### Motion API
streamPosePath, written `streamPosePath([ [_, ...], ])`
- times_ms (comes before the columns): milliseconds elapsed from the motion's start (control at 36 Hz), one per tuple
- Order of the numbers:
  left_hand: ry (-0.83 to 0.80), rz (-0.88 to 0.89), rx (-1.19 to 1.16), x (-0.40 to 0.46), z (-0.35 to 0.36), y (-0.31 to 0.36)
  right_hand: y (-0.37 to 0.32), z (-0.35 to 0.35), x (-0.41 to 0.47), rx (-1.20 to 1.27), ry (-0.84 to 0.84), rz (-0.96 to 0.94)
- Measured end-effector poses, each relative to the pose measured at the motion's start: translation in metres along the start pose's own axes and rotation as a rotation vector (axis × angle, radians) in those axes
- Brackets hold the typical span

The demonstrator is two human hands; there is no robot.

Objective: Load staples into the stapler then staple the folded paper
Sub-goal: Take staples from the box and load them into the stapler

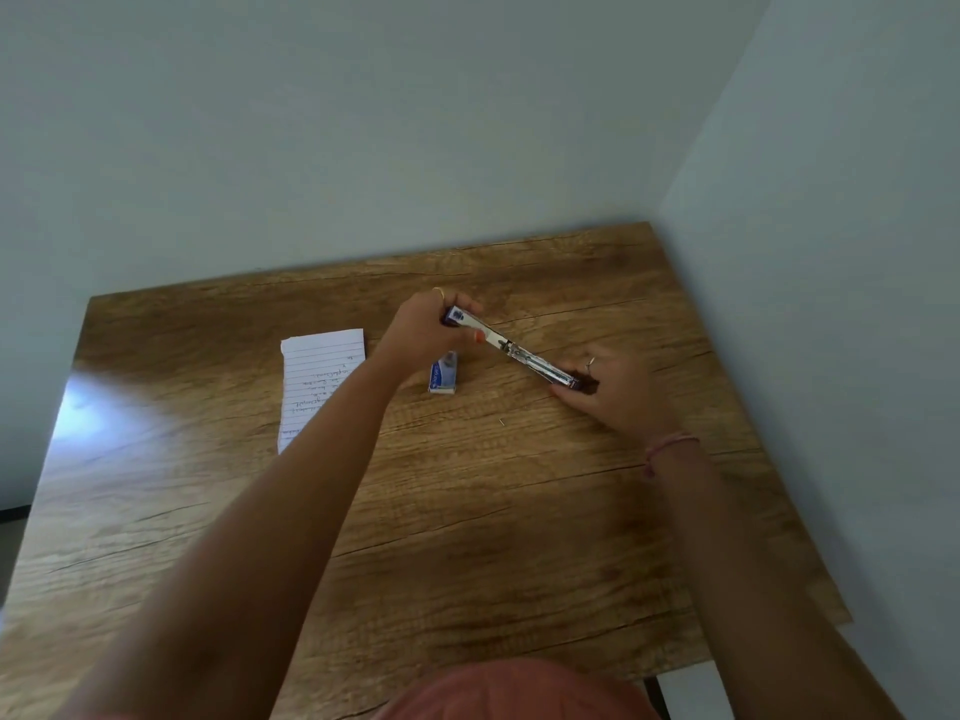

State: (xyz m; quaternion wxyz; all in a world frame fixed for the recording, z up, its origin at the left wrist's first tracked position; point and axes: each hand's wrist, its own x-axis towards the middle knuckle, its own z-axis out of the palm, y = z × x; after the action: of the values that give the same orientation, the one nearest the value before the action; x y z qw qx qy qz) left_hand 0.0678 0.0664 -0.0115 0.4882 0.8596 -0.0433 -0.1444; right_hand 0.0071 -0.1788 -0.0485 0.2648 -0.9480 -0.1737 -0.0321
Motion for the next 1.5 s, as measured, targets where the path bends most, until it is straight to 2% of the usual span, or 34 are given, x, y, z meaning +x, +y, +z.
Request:
streamPosePath([
  [83, 0.032, -0.006, -0.051, 0.003, 0.003, 0.002, -0.004, 0.006, -0.002, -0.060, 0.063, 0.011],
  [278, 0.127, -0.098, -0.289, 0.001, 0.008, -0.008, -0.015, 0.020, -0.006, 0.039, 0.190, 0.144],
  [444, 0.309, -0.084, -0.267, -0.016, 0.004, -0.031, -0.018, 0.029, -0.011, 0.084, 0.207, 0.269],
  [750, 0.022, -0.035, 0.086, -0.052, 0.014, -0.061, -0.019, 0.029, -0.012, 0.119, 0.161, 0.317],
  [917, 0.086, 0.003, 0.141, -0.059, 0.020, -0.066, -0.022, 0.023, -0.019, 0.332, 0.171, 0.370],
  [1000, 0.118, 0.008, 0.147, -0.059, 0.021, -0.064, -0.026, 0.018, -0.026, 0.379, 0.240, 0.414],
  [1111, 0.148, 0.029, 0.183, -0.065, 0.028, -0.063, -0.040, 0.014, -0.035, 0.368, 0.399, 0.312],
  [1167, 0.155, 0.051, 0.195, -0.072, 0.032, -0.065, -0.050, 0.013, -0.035, 0.337, 0.424, 0.218],
  [1222, 0.154, 0.070, 0.212, -0.080, 0.035, -0.067, -0.062, 0.015, -0.031, 0.327, 0.351, 0.119],
  [1306, 0.148, 0.132, 0.244, -0.093, 0.037, -0.071, -0.079, 0.023, -0.018, 0.326, 0.109, 0.063],
  [1417, 0.115, 0.189, 0.246, -0.108, 0.037, -0.078, -0.093, 0.039, 0.008, 0.278, -0.110, 0.137],
  [1500, 0.196, 0.129, 0.257, -0.115, 0.041, -0.083, -0.098, 0.048, 0.024, 0.240, -0.203, 0.197],
])
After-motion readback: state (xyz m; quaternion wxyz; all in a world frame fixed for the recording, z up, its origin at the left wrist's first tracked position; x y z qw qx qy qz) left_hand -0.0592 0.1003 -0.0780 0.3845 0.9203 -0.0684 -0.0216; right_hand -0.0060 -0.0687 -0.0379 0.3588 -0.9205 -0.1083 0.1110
